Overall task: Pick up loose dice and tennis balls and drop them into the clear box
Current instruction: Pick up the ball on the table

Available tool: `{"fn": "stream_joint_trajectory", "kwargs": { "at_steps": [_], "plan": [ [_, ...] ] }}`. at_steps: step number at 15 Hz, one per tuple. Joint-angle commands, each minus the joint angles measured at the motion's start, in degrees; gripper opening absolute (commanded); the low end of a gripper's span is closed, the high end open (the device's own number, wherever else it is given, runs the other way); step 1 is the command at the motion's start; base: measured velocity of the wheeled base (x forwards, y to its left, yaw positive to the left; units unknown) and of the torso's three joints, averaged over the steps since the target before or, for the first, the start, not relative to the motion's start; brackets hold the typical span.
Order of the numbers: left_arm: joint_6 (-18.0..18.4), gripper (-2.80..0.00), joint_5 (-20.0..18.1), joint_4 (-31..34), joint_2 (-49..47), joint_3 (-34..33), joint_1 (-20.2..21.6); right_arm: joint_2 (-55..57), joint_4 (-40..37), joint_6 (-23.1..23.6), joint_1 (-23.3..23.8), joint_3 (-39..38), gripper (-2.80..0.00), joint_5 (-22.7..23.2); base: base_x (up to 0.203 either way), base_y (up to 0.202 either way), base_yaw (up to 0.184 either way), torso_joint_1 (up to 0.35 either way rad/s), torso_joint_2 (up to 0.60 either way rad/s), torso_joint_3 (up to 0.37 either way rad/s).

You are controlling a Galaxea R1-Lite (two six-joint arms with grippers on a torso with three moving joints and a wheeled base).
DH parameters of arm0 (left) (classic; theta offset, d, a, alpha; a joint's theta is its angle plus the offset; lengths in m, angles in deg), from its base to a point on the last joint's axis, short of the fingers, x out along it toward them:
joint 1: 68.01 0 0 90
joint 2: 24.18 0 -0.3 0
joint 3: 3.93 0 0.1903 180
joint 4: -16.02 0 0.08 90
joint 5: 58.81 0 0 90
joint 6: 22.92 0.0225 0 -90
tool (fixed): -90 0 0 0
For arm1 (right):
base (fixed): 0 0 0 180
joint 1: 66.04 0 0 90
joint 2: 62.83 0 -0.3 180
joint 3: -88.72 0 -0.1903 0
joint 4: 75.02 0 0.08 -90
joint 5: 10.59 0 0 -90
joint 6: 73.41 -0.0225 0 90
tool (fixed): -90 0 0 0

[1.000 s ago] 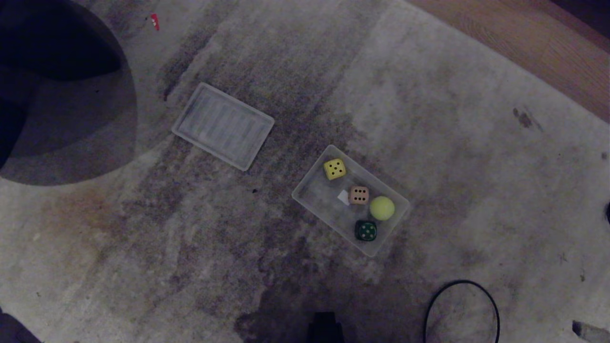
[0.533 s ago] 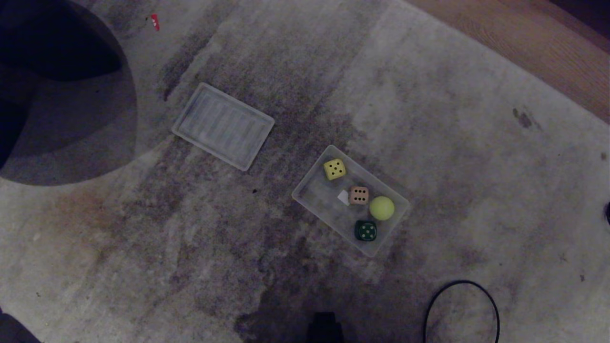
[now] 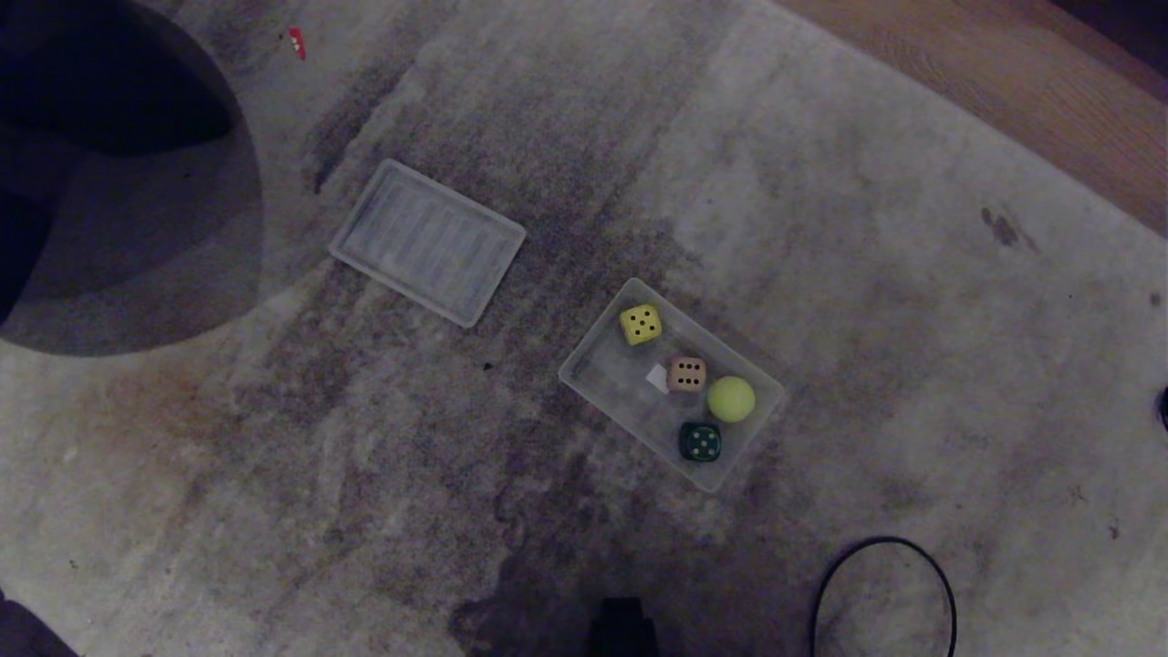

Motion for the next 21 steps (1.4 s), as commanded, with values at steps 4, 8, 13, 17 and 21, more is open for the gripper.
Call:
{"fn": "stream_joint_trajectory", "kwargs": {
  "at_steps": [4,8,13,17,21],
  "plan": [
    [-0.1,-2.80,0.0,0.0,0.0,0.0,0.0,-0.8,0.2,1.3,0.0,-0.7,-2.80,1.2,0.000,0.000,0.000,0.000,0.00,0.000],
    [-0.1,-2.80,0.0,0.0,0.0,0.0,0.0,-0.8,0.2,0.9,0.0,-0.7,-2.80,1.8,0.000,0.000,0.000,0.000,0.00,0.000],
    [-0.1,-2.80,0.0,0.0,0.0,0.0,0.0,-0.8,0.2,0.8,0.0,-0.7,-2.80,1.7,0.000,0.000,0.000,0.000,0.00,0.000],
    [-0.2,-2.80,0.0,0.0,0.0,0.0,0.0,-0.8,0.2,1.0,0.0,-0.7,-2.80,1.7,0.000,0.000,0.000,0.000,0.00,0.000],
    [-0.2,-2.80,0.0,0.0,0.0,0.0,0.0,-0.8,0.2,1.0,0.0,-0.7,-2.80,1.7,0.000,0.000,0.000,0.002,0.00,0.133]
  ]
}}
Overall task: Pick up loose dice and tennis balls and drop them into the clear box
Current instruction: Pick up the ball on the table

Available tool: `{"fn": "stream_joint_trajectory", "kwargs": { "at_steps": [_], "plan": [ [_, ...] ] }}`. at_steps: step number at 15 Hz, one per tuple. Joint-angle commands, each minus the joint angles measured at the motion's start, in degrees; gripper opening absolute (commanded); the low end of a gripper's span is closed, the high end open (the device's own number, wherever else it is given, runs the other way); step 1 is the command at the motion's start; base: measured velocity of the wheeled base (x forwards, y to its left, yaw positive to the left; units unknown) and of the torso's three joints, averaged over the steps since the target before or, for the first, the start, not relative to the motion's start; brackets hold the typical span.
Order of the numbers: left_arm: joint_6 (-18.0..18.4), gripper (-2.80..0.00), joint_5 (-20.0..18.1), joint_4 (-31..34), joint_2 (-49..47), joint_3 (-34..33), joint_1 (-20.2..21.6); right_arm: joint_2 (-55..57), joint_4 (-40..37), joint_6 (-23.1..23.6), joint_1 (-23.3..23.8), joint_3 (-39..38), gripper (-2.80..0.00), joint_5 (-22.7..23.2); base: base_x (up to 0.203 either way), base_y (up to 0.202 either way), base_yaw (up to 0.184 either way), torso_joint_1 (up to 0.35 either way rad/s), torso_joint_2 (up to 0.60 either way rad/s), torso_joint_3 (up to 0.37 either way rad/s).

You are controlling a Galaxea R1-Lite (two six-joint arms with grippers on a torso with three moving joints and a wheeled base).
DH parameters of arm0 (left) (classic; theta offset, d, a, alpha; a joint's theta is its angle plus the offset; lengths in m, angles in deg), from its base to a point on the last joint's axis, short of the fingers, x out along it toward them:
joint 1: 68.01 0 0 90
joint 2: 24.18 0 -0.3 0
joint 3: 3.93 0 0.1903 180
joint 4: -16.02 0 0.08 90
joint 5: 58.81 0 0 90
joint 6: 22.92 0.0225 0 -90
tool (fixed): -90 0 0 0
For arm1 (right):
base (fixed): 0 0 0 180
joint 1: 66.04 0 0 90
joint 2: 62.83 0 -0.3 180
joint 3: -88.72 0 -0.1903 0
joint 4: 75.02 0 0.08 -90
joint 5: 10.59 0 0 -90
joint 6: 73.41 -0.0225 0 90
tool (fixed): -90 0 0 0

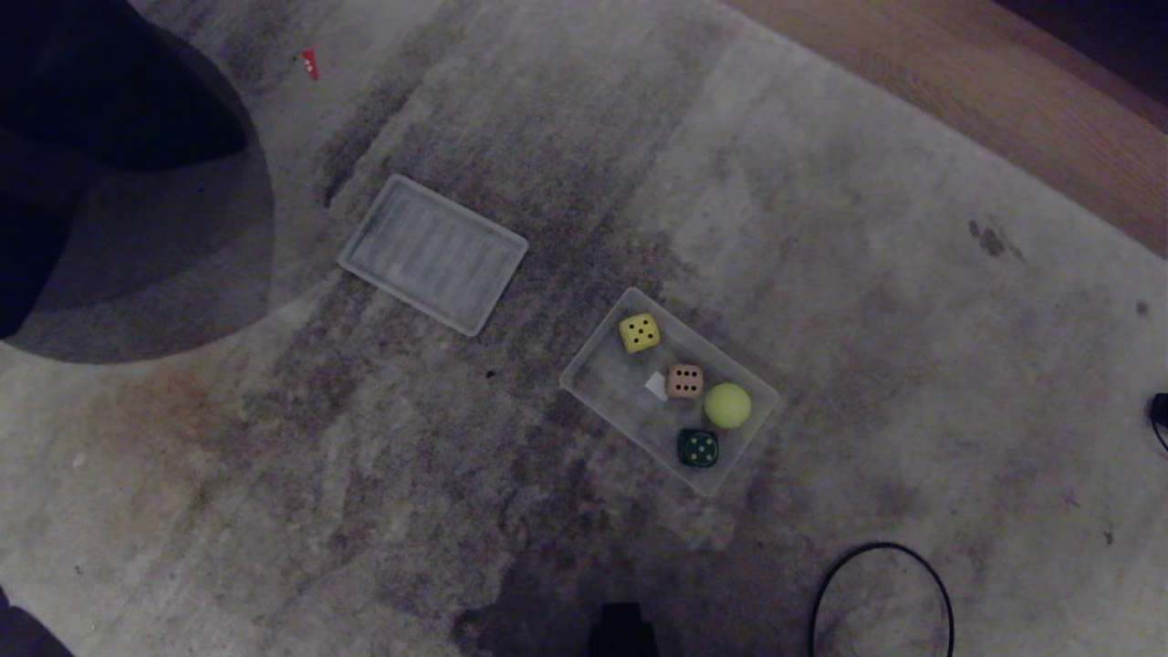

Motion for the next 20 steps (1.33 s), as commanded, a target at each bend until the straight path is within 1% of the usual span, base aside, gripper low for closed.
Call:
{"fn": "stream_joint_trajectory", "kwargs": {
  "at_steps": [1,20],
  "plan": [
    [-0.1,-2.80,0.0,0.0,0.0,0.0,0.0,0.2,0.0,0.1,0.0,0.0,-2.80,0.0,0.000,0.000,0.000,0.002,0.01,0.199],
    [-0.2,-2.80,0.0,0.0,-0.1,0.0,0.0,0.2,0.0,-0.1,0.0,0.0,-2.80,0.0,0.000,0.000,0.000,0.002,0.00,0.202]
  ]
}}
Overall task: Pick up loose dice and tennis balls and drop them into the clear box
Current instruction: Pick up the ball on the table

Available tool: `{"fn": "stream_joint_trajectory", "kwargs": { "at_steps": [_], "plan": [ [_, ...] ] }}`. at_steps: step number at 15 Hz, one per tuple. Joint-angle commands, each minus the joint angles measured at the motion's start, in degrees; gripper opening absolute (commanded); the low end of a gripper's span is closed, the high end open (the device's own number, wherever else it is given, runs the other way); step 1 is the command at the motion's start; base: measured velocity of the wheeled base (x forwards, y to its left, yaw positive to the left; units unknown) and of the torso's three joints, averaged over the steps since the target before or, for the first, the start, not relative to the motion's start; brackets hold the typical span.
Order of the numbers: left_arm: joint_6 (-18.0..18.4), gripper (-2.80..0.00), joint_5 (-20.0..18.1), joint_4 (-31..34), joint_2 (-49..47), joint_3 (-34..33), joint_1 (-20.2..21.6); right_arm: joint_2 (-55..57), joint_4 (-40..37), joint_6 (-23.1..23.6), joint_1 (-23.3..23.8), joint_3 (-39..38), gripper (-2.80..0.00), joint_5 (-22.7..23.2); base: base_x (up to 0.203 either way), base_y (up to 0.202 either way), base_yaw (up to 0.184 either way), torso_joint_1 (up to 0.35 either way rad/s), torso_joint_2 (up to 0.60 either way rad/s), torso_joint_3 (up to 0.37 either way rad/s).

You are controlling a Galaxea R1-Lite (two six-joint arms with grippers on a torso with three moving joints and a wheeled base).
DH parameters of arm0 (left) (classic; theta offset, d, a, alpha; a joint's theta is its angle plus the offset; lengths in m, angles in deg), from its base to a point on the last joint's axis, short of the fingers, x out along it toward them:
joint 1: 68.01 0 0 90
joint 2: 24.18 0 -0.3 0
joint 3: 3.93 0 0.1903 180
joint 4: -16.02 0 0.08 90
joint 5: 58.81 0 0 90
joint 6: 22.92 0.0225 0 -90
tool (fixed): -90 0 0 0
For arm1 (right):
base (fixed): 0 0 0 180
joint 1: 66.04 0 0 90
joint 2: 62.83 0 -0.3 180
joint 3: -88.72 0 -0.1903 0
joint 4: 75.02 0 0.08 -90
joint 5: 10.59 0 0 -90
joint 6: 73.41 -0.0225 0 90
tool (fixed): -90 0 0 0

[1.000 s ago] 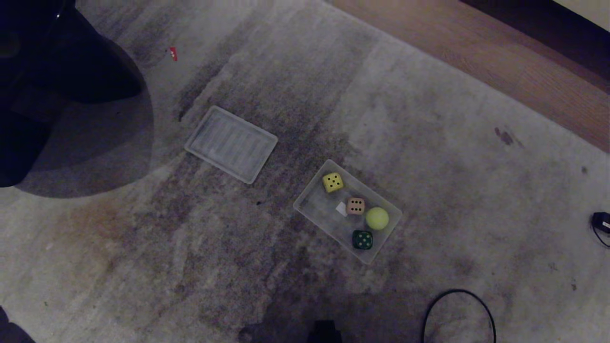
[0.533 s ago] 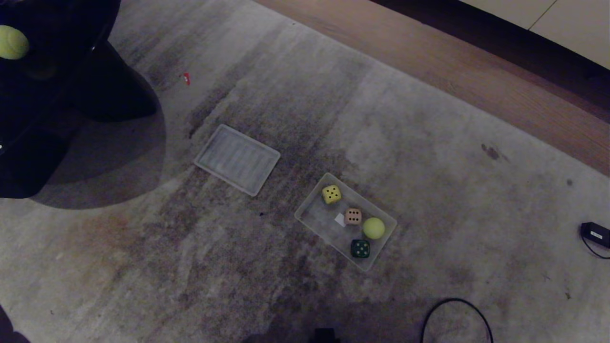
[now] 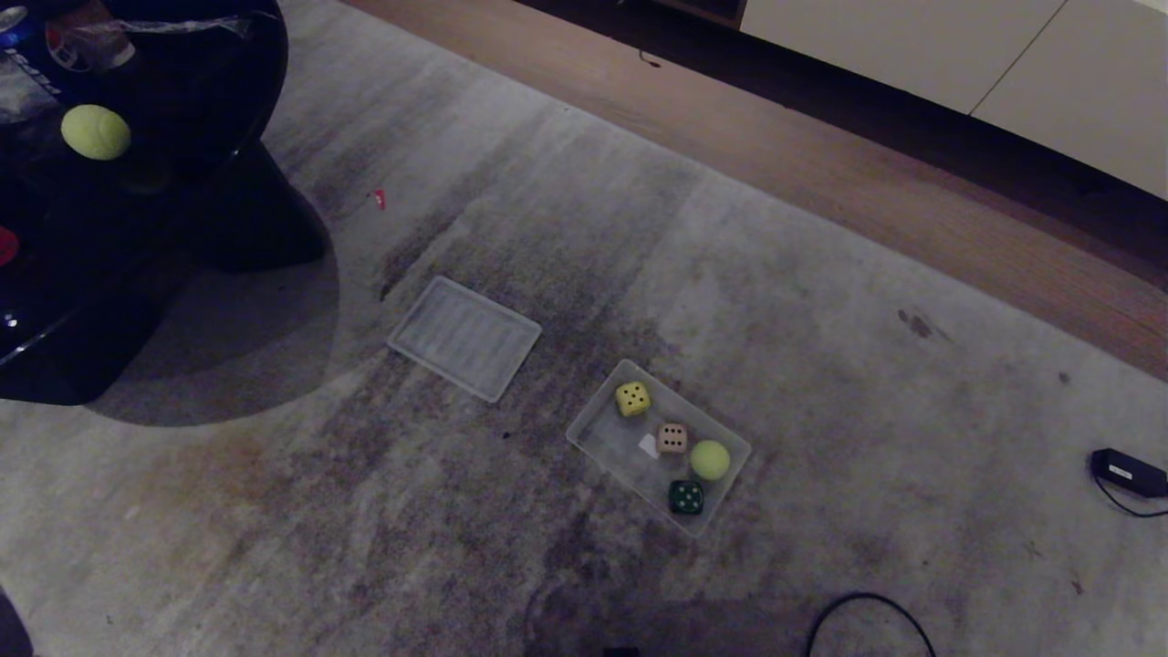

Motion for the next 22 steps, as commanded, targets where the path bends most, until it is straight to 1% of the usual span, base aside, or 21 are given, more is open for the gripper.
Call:
{"fn": "stream_joint_trajectory", "kwargs": {
  "at_steps": [1,22],
  "plan": [
    [0.0,-2.80,0.0,0.0,-0.1,0.0,0.0,0.2,0.0,-0.1,0.0,0.0,-2.80,0.0,0.000,0.000,0.000,0.001,0.00,0.205],
    [-0.1,-2.80,0.0,0.0,-0.1,0.0,0.0,0.2,0.0,0.2,0.0,0.0,-2.80,0.0,0.000,0.000,0.000,0.003,0.00,0.201]
  ]
}}
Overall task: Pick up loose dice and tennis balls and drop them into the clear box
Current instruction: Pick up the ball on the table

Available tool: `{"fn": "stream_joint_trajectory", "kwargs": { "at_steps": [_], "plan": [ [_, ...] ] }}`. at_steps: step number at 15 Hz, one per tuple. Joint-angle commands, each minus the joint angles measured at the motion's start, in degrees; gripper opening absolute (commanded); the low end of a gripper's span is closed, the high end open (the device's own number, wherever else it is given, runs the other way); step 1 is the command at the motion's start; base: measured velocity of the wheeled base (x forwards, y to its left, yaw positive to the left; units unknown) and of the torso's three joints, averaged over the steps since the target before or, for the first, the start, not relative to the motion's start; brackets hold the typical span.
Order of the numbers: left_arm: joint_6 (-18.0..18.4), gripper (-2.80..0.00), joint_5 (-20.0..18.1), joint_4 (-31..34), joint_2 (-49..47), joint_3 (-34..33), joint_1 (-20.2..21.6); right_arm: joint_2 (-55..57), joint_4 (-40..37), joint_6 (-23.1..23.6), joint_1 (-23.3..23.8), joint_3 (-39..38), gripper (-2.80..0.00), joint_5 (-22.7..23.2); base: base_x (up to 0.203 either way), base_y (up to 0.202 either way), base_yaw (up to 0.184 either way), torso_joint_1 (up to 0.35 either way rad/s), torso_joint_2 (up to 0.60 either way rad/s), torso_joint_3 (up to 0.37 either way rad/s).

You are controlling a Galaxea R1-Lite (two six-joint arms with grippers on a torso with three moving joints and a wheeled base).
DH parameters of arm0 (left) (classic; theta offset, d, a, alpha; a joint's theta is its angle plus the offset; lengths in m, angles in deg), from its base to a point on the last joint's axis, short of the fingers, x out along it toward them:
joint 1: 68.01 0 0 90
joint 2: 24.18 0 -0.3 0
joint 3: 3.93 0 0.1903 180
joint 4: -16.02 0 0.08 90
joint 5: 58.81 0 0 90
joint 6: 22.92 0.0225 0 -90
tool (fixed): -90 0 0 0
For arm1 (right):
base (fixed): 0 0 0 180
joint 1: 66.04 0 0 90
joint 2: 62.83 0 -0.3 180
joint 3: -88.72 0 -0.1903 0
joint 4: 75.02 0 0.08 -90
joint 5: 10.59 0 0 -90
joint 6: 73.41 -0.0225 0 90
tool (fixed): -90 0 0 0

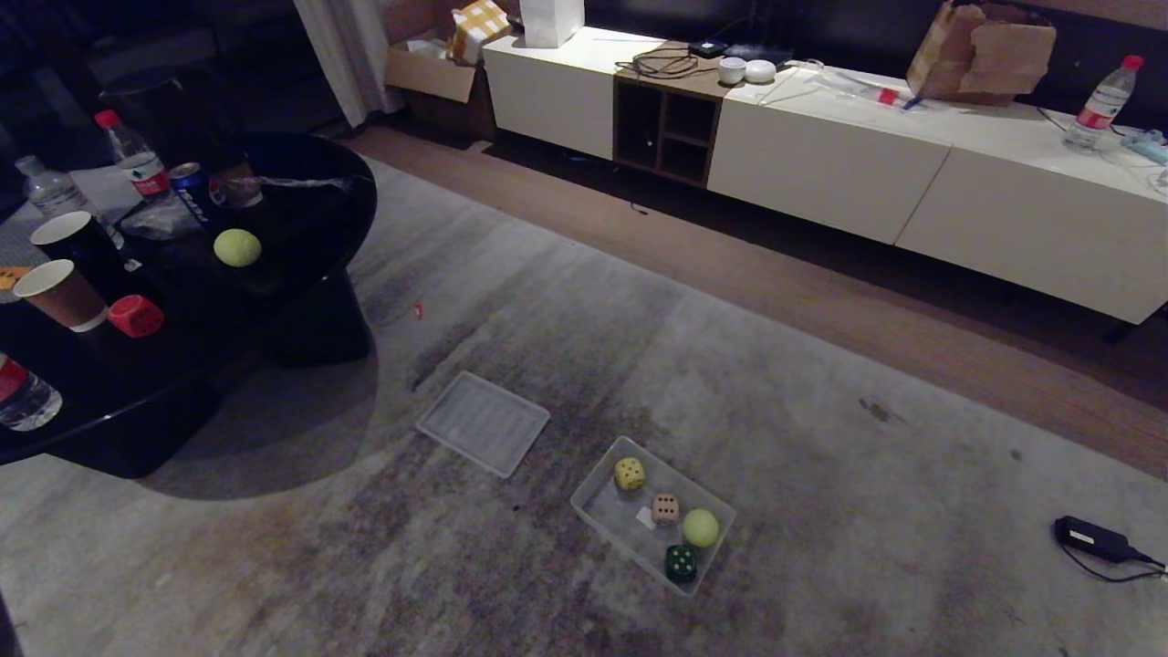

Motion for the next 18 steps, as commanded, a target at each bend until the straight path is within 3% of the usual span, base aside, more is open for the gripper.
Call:
{"fn": "stream_joint_trajectory", "kwargs": {
  "at_steps": [1,18],
  "plan": [
    [-0.1,-2.80,0.0,0.0,-0.1,0.0,0.0,0.1,0.0,0.0,0.0,0.0,-2.80,0.0,0.000,0.000,0.000,0.004,0.01,0.199],
    [-0.1,-2.80,0.0,0.0,-0.1,0.0,0.0,0.1,0.0,-0.1,0.0,0.0,-2.80,0.0,0.000,0.000,0.000,0.002,0.00,0.202]
  ]
}}
